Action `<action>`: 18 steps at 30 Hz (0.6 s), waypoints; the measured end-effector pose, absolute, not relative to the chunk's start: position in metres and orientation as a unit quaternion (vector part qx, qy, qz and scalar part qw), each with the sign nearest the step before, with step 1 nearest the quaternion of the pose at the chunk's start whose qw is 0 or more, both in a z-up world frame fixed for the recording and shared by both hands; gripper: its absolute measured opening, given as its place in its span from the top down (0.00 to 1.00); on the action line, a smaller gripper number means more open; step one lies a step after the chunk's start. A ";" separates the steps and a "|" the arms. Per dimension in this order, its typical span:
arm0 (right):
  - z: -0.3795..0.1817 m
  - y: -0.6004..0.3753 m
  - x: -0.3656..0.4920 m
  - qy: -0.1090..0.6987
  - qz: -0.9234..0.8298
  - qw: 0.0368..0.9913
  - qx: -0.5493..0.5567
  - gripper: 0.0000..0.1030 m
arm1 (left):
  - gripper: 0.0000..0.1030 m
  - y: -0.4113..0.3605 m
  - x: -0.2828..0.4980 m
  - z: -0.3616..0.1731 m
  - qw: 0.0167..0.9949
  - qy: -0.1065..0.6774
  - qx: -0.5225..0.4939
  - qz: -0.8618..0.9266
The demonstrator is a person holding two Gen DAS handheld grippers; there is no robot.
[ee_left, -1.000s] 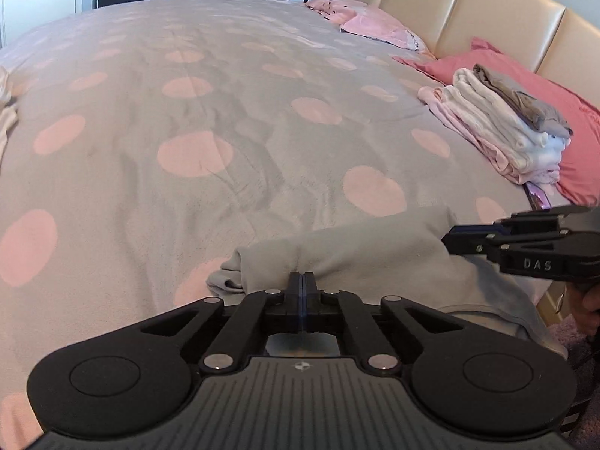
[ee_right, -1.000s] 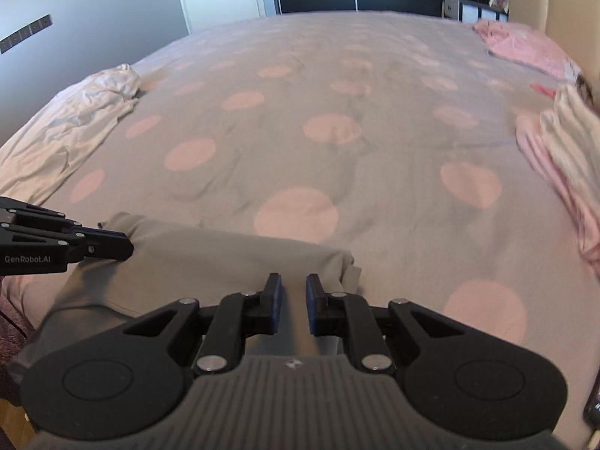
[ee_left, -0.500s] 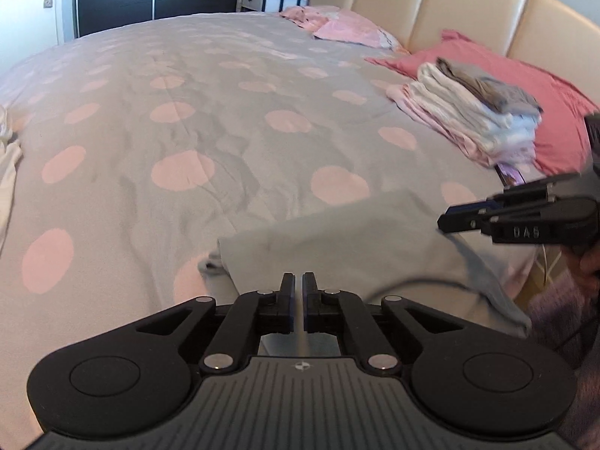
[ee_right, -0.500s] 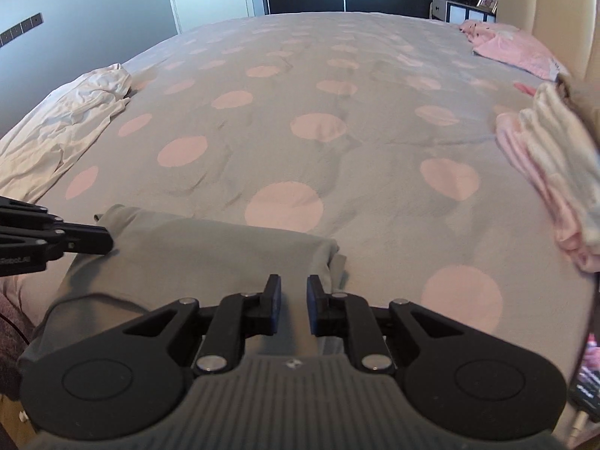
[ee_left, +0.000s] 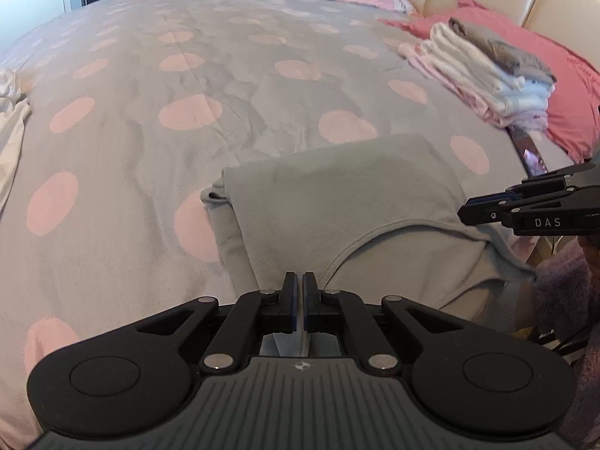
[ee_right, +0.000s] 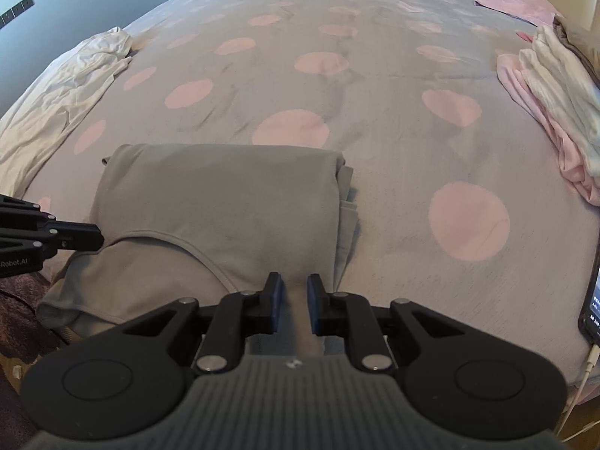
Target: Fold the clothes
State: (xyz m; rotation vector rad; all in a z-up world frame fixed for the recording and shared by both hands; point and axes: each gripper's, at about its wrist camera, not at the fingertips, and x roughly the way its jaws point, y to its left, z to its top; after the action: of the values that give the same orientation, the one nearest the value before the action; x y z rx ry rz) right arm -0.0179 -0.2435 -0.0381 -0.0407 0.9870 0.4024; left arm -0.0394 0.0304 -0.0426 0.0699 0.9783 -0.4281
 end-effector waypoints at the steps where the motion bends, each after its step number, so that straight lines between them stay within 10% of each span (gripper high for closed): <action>1: -0.035 -0.245 -0.019 0.465 0.193 0.864 -0.015 0.81 | 0.95 0.033 -0.040 -0.040 0.865 0.461 0.024 -0.199; 5: -0.026 -0.264 -0.019 0.454 0.178 0.873 0.025 0.56 | 0.45 0.048 -0.041 -0.034 0.878 0.446 -0.026 -0.174; 18: -0.056 -0.284 -0.003 0.508 0.180 0.834 0.119 0.48 | 0.42 0.077 -0.022 -0.076 0.824 0.520 -0.155 -0.163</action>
State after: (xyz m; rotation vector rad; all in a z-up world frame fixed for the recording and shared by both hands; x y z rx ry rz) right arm -0.0031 -0.2838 -0.0561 0.2512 1.0756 0.3815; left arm -0.0219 0.0766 -0.0756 -0.3302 1.1047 -0.3465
